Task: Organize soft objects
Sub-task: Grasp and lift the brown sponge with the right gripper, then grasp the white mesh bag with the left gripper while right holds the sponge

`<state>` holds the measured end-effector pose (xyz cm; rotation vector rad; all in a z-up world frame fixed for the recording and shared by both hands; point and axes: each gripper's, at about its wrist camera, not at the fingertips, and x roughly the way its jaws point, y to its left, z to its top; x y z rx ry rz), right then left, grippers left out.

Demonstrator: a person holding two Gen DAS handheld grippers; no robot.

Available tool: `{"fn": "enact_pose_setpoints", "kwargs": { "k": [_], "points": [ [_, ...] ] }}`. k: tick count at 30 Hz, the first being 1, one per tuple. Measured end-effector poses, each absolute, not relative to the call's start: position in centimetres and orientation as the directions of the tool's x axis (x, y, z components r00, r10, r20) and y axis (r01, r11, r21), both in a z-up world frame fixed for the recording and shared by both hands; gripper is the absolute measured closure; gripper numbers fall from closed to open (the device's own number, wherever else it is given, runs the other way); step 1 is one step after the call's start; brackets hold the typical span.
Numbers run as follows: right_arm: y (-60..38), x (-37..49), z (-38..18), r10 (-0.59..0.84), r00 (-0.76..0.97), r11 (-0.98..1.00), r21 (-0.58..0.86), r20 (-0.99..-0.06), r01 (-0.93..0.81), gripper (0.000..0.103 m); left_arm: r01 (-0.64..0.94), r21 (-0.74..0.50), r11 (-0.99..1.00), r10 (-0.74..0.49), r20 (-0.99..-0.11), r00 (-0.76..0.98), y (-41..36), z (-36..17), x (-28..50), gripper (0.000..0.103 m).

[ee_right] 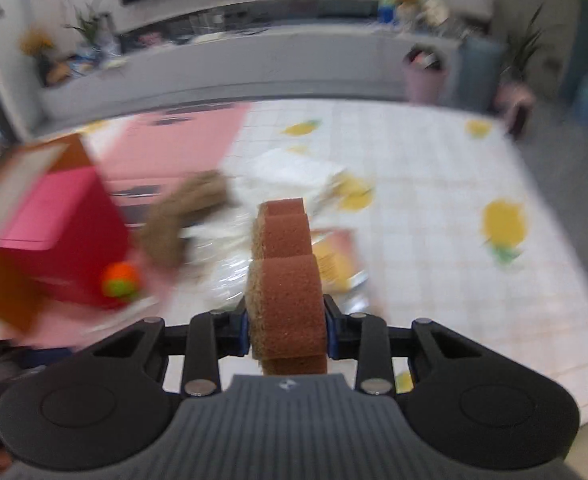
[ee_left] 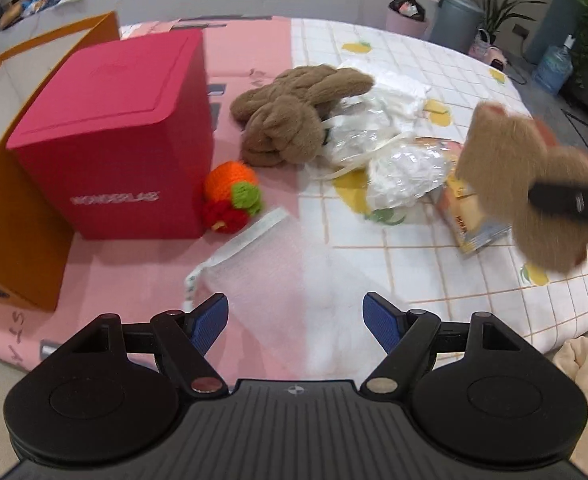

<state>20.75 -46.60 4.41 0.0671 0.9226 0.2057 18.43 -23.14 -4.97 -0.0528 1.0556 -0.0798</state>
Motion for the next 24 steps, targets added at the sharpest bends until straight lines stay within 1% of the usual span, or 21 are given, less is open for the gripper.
{"fn": "enact_pose_setpoints", "kwargs": {
  "k": [3,5,7,11,14,15,19,21,22,23,24],
  "points": [
    [-46.6,19.3,3.1,0.223,0.536,0.974,0.159,-0.815,-0.163,0.070,0.037,-0.053,0.998,-0.064,-0.868,0.492,-24.0,-5.4,18.7,0.013],
    [-46.7,19.1,1.3,0.247,0.462,0.967,0.188,-0.852,-0.170,0.070,0.023,-0.063,0.998,-0.067,-0.873,0.484,-24.2,-5.9,18.9,0.013],
    [-46.3,19.3,-0.2,0.222,0.430,0.971,0.160,-0.875,-0.177,0.069,0.019,-0.077,0.997,-0.077,-0.882,0.465,-24.2,-6.4,19.3,0.013],
    [-45.5,20.1,-1.4,0.210,0.410,0.971,0.141,-0.887,-0.192,0.069,-0.017,-0.114,0.993,-0.095,-0.893,0.440,-23.9,-7.1,19.8,0.013],
    [-44.8,20.2,-1.9,0.208,0.401,0.968,0.128,-0.892,-0.218,0.066,-0.028,-0.144,0.989,-0.118,-0.897,0.427,-23.9,-7.3,20.3,0.013],
    [-44.7,20.2,-2.1,0.212,0.396,0.966,0.131,-0.894,-0.222,0.064,-0.039,-0.146,0.988,-0.117,-0.899,0.422,-24.0,-7.4,20.5,0.015],
    [-44.3,20.6,-2.8,0.198,0.378,0.968,0.121,-0.904,-0.219,0.062,-0.081,-0.139,0.987,-0.095,-0.911,0.401,-24.2,-7.9,21.6,0.014],
    [-44.4,20.6,-2.9,0.195,0.377,0.969,0.120,-0.905,-0.214,0.058,-0.112,-0.166,0.980,-0.111,-0.916,0.385,-24.1,-8.1,22.0,0.014],
    [-44.5,20.6,-2.9,0.189,0.381,0.972,0.116,-0.905,-0.207,0.052,-0.126,-0.176,0.976,-0.116,-0.917,0.383,-24.1,-8.2,22.2,0.012],
    [-44.7,20.6,-2.9,0.180,0.384,0.974,0.109,-0.906,-0.200,0.049,-0.135,-0.178,0.975,-0.114,-0.915,0.386,-24.2,-8.2,22.3,0.012],
    [-44.8,20.6,-2.9,0.172,0.386,0.975,0.102,-0.906,-0.196,0.049,-0.141,-0.180,0.974,-0.113,-0.915,0.387,-24.2,-8.1,22.5,0.012]
  ]
}}
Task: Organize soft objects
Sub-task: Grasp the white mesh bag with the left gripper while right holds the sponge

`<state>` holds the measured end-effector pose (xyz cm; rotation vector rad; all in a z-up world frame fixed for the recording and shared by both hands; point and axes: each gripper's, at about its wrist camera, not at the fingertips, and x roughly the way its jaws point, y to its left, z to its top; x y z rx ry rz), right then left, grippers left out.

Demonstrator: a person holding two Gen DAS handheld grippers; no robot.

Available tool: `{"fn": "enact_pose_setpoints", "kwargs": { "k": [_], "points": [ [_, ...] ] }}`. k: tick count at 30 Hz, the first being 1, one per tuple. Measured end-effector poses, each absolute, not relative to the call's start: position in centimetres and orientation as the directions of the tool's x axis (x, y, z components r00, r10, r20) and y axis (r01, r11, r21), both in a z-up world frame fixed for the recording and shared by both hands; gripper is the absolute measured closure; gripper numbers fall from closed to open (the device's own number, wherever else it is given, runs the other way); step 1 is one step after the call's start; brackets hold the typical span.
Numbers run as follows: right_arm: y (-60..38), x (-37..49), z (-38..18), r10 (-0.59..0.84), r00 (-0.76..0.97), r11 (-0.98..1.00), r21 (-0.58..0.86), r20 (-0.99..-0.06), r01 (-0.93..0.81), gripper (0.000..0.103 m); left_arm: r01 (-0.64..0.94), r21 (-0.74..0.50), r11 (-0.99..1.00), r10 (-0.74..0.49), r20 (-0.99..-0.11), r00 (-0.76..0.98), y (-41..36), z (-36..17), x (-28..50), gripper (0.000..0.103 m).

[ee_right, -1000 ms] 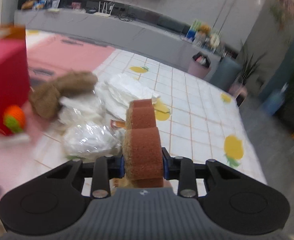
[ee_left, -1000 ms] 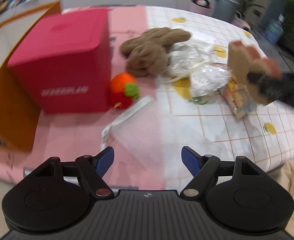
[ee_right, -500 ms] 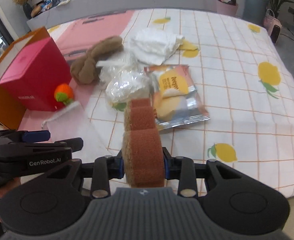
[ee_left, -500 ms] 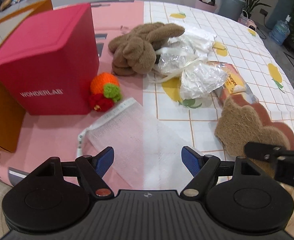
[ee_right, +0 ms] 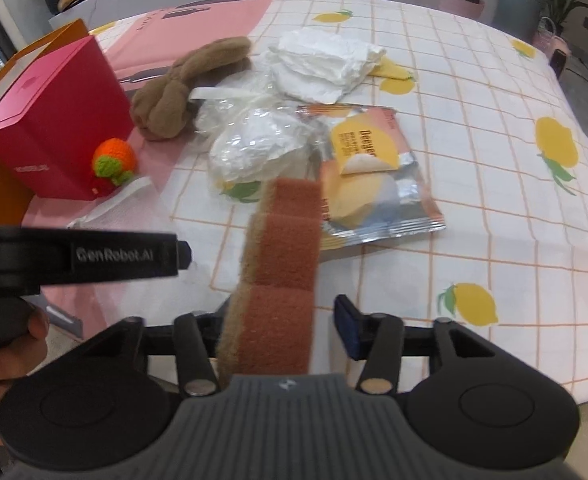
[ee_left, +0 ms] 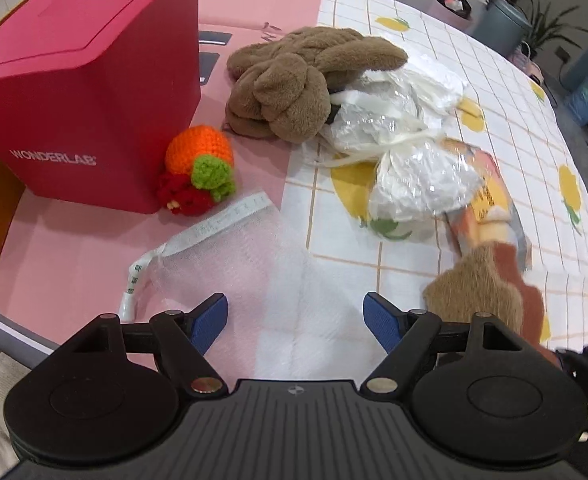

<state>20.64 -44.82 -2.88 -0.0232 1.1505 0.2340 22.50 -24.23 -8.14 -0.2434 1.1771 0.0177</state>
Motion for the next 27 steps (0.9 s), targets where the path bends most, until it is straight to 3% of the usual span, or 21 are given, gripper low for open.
{"fn": "enact_pose_setpoints", "kwargs": {
  "k": [6,13,27],
  "points": [
    [-45.8,20.8,-3.1,0.154,0.386,0.981,0.095,-0.910,-0.168,0.049,-0.169,-0.152,0.974,-0.078,-0.922,0.379,-25.1,-8.3,23.6,0.007],
    [-45.2,21.1,-4.1,0.132,0.358,0.981,0.070,-0.924,-0.181,0.049,-0.114,0.023,0.993,0.069,-0.906,0.418,-27.6,-9.5,22.9,0.000],
    [-44.4,21.2,-4.5,0.115,0.350,0.976,0.040,-0.930,-0.216,0.047,-0.283,0.014,0.959,0.125,-0.918,0.376,-25.9,-9.0,20.8,0.000]
  ]
}}
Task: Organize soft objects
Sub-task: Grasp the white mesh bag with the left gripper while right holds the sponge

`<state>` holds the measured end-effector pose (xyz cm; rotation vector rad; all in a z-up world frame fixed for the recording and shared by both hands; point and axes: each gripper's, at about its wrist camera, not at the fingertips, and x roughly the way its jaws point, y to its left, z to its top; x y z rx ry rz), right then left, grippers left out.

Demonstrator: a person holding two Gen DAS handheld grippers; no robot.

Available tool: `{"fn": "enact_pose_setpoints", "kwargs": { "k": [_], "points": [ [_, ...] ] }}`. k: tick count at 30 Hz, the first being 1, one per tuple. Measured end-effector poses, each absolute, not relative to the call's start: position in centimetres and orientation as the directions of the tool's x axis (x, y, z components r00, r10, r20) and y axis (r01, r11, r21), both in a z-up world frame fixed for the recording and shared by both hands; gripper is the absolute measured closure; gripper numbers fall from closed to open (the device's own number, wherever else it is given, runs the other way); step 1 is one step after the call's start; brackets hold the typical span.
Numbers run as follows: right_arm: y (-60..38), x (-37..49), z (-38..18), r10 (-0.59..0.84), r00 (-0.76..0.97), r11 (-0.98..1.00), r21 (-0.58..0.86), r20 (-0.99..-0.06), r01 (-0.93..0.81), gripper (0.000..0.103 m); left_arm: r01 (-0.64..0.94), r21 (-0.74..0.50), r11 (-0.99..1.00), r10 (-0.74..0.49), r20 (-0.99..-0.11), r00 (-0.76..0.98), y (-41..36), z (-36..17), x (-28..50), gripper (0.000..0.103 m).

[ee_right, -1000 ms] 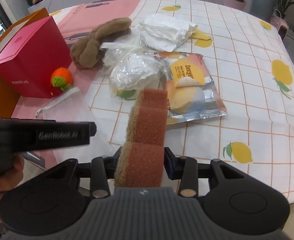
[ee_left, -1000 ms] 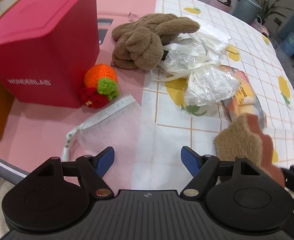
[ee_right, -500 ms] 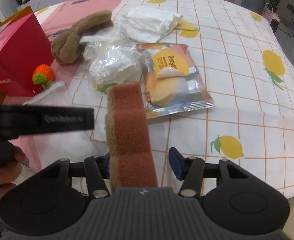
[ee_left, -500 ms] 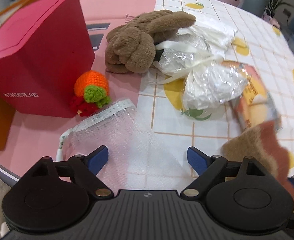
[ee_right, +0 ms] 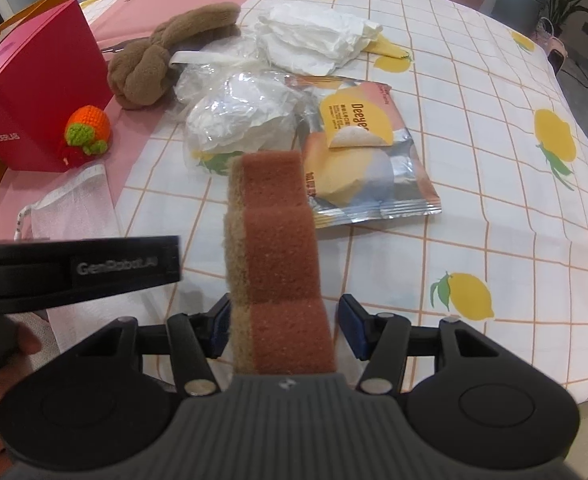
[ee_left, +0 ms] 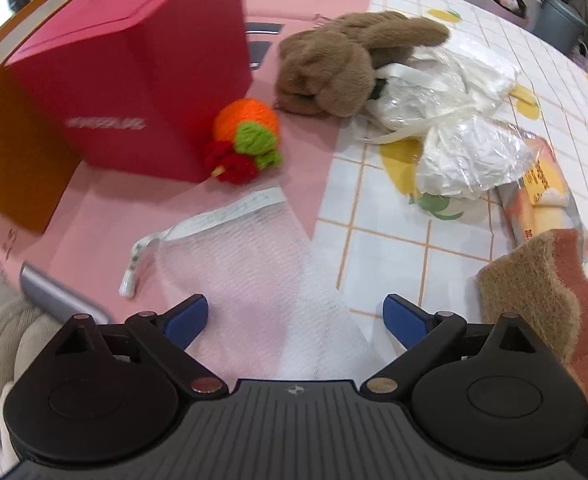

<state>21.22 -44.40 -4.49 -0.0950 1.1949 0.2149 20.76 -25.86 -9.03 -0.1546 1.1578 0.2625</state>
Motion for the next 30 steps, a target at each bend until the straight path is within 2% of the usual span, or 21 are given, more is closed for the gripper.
{"fn": "enact_pose_setpoints", "kwargs": {
  "k": [4,8,12,15,19,25,26,28,30],
  "points": [
    [-44.3,21.3,-4.5,0.114,0.352,0.974,0.035,-0.929,-0.222,0.046,-0.350,0.079,0.933,0.220,-0.896,0.385,-25.1,-8.6,19.4,0.000],
    [-44.2,21.4,-4.5,0.110,0.354,0.975,0.031,-0.929,-0.222,0.045,-0.457,0.076,0.886,0.267,-0.890,0.370,-23.8,-8.4,19.1,0.000],
    [-43.9,21.2,-4.5,0.111,0.352,0.972,0.028,-0.929,-0.232,0.039,-0.449,0.079,0.890,0.244,-0.915,0.322,-23.3,-9.4,19.9,0.000],
    [-43.7,21.2,-4.5,0.106,0.353,0.972,0.022,-0.930,-0.236,0.038,-0.500,0.095,0.861,0.292,-0.896,0.334,-22.9,-9.7,19.9,0.000],
    [-43.7,21.2,-4.5,0.108,0.353,0.972,0.024,-0.929,-0.233,0.038,-0.541,-0.007,0.841,0.221,-0.908,0.356,-21.5,-10.4,19.9,0.000],
    [-43.7,21.2,-4.5,0.106,0.353,0.972,0.022,-0.930,-0.233,0.038,-0.507,-0.005,0.862,0.233,-0.884,0.406,-21.6,-10.5,19.2,0.000],
    [-43.7,21.1,-4.5,0.105,0.353,0.972,0.021,-0.930,-0.235,0.038,-0.499,-0.003,0.867,0.243,-0.871,0.426,-21.9,-10.4,18.7,0.004],
    [-43.6,21.1,-4.5,0.106,0.352,0.971,0.021,-0.930,-0.239,0.038,-0.460,0.004,0.888,0.253,-0.839,0.482,-22.5,-10.0,17.8,0.045],
    [-43.5,21.0,-4.5,0.107,0.351,0.970,0.021,-0.930,-0.241,0.038,-0.446,0.006,0.895,0.258,-0.823,0.506,-22.6,-9.8,16.7,0.058]
  ]
}}
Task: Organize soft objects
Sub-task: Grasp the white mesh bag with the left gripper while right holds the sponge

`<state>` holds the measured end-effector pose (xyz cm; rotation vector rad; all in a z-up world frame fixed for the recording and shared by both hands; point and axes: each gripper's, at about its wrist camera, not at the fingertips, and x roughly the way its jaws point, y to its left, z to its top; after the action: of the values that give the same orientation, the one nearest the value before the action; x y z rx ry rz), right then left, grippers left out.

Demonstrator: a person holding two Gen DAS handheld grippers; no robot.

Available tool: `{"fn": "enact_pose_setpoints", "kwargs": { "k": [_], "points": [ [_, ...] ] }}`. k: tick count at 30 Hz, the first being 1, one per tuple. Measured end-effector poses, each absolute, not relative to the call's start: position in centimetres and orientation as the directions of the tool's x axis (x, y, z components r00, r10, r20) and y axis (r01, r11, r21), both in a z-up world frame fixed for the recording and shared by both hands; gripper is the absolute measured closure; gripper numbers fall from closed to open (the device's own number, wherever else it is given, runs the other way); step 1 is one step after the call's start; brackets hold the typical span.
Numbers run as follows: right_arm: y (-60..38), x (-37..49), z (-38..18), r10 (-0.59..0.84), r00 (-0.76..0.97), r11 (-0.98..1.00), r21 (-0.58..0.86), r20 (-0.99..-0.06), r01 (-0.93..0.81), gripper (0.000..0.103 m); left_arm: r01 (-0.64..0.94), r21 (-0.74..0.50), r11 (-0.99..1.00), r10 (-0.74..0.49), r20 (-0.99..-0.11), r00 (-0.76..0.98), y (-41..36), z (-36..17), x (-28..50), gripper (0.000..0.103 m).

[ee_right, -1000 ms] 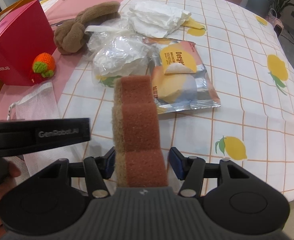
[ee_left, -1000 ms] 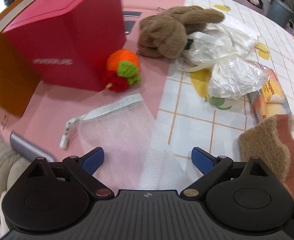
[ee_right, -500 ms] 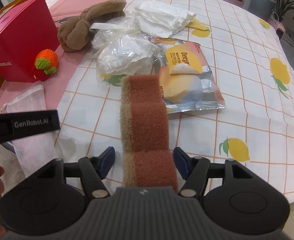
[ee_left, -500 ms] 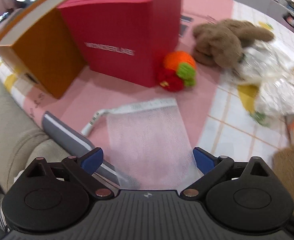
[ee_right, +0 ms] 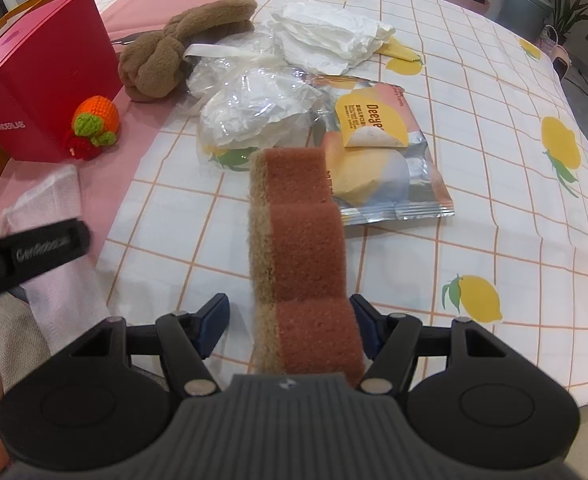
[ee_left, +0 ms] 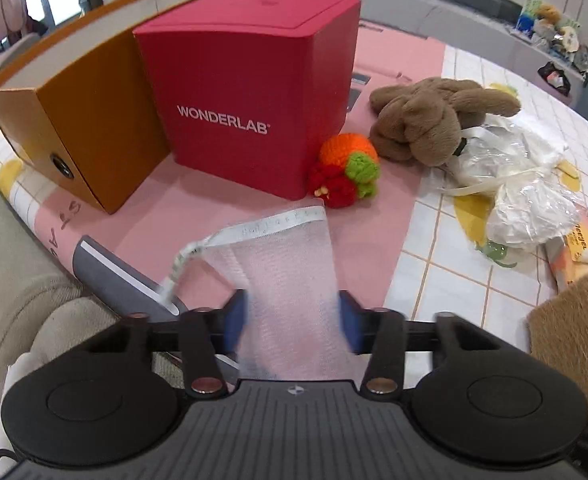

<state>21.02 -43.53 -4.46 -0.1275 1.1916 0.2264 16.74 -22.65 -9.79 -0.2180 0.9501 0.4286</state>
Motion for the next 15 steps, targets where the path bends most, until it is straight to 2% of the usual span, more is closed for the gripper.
{"fn": "enact_pose_setpoints", "kwargs": {
  "k": [3,4,6,9,10,11,15],
  "points": [
    [-43.4,20.9,-4.4,0.114,0.348,0.967,0.024,-0.931,-0.252,0.040,-0.383,0.014,0.924,0.238,-0.803,0.546,-23.0,-9.9,16.4,0.079],
    [-43.3,20.9,-4.4,0.115,0.347,0.967,0.025,-0.931,-0.255,0.044,-0.371,0.014,0.928,0.233,-0.799,0.554,-23.0,-10.0,16.2,0.089],
    [-43.2,20.8,-4.3,0.113,0.350,0.965,0.018,-0.930,-0.263,0.050,-0.349,0.020,0.937,0.226,-0.795,0.563,-23.3,-10.0,16.0,0.096],
    [-43.0,20.7,-4.1,0.110,0.348,0.963,0.013,-0.931,-0.270,0.056,-0.317,0.047,0.947,0.231,-0.784,0.576,-23.7,-10.2,16.0,0.098],
    [-43.0,20.7,-4.1,0.106,0.350,0.963,0.008,-0.931,-0.271,0.060,-0.313,0.051,0.948,0.234,-0.779,0.582,-23.9,-10.2,15.9,0.098],
    [-43.0,20.7,-4.1,0.103,0.352,0.963,0.004,-0.930,-0.271,0.069,-0.312,0.051,0.949,0.235,-0.776,0.586,-24.2,-9.9,15.7,0.098],
    [-43.1,20.6,-3.9,0.102,0.360,0.962,0.000,-0.927,-0.272,0.072,-0.301,0.051,0.952,0.231,-0.765,0.601,-24.2,-10.1,15.5,0.099]
  ]
}}
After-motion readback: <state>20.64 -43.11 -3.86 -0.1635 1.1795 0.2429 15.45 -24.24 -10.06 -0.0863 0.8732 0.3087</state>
